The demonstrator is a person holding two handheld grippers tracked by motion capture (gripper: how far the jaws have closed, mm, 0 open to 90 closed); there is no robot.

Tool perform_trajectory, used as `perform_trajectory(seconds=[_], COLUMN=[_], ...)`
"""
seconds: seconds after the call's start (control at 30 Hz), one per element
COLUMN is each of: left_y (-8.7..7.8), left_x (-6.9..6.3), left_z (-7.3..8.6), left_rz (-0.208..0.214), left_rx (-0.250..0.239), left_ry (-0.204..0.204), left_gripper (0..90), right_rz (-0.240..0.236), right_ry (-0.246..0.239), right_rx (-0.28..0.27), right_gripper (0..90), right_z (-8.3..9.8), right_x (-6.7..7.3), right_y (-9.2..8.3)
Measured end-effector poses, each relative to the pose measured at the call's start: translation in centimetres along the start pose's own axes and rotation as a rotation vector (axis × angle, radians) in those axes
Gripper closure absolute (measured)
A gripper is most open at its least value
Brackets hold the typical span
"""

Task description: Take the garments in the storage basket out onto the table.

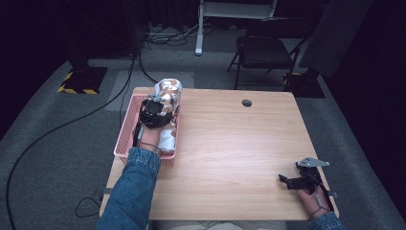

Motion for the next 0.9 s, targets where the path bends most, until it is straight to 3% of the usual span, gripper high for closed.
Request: perform_trajectory(seconds=[0.37, 0.6, 0.9], left_y=[-1.9, -3.2, -3.5], left_x=[-1.3, -3.5, -5.7], left_z=[-1.4, -2.6, -3.2], left_rz=[0.028, 0.074, 0.116], left_rx=[-0.054, -0.096, -0.113], left_ry=[0.017, 0.049, 0.073], left_gripper=[63.9, 63.9, 63.8], right_rz=[-0.001, -0.003, -0.004], right_ry=[0.000, -0.001, -0.002], right_rx=[0.000, 0.000, 0.000], right_gripper=[0.4, 0.4, 0.4], right_z=[0.0, 0.0, 0.0], right_x=[0.0, 0.0, 0.1], right_y=[0.0, 0.0, 0.0])
Point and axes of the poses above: each handheld gripper's, and its own axes: y roughly forward along the jaws, z roughly out of its underside, x roughly to its left, the point moved 2 cm from there along y, roughly forward along the jaws, and after that the axes turned 9 degrees about -z, right-handed, at the moved point
